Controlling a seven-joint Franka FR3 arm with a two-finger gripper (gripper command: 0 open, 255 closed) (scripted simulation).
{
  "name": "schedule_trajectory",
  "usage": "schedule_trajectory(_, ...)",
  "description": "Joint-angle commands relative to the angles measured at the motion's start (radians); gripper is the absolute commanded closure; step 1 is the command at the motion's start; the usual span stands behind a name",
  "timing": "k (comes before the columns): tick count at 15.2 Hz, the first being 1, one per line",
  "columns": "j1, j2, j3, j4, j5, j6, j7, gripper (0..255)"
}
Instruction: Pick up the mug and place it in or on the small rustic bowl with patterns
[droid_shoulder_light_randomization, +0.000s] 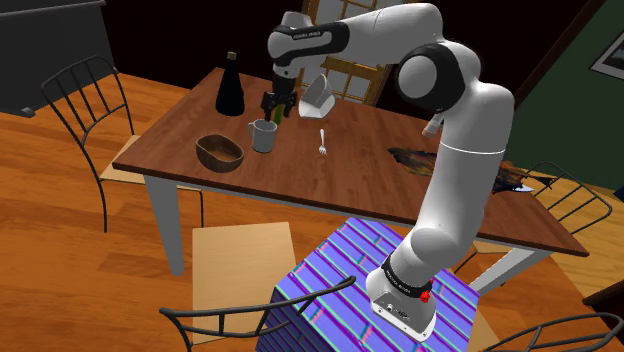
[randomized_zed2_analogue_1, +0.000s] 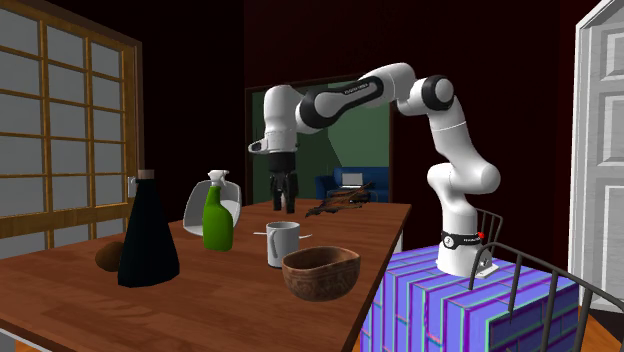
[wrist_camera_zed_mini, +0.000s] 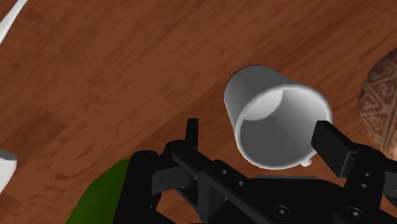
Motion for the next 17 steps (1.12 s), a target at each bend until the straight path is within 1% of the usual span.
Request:
schedule_trajectory(1, -0.011, 0.079, 0.002, 0.081, 0.016, -0.006, -0.011, 0)
schedule_trajectory(9, -0.009, 0.110, 0.006, 0.024, 0.022, 0.082, -0.015, 0)
schedule_trajectory(17, -0.009, 0.110, 0.006, 0.025, 0.022, 0.081, -0.015, 0)
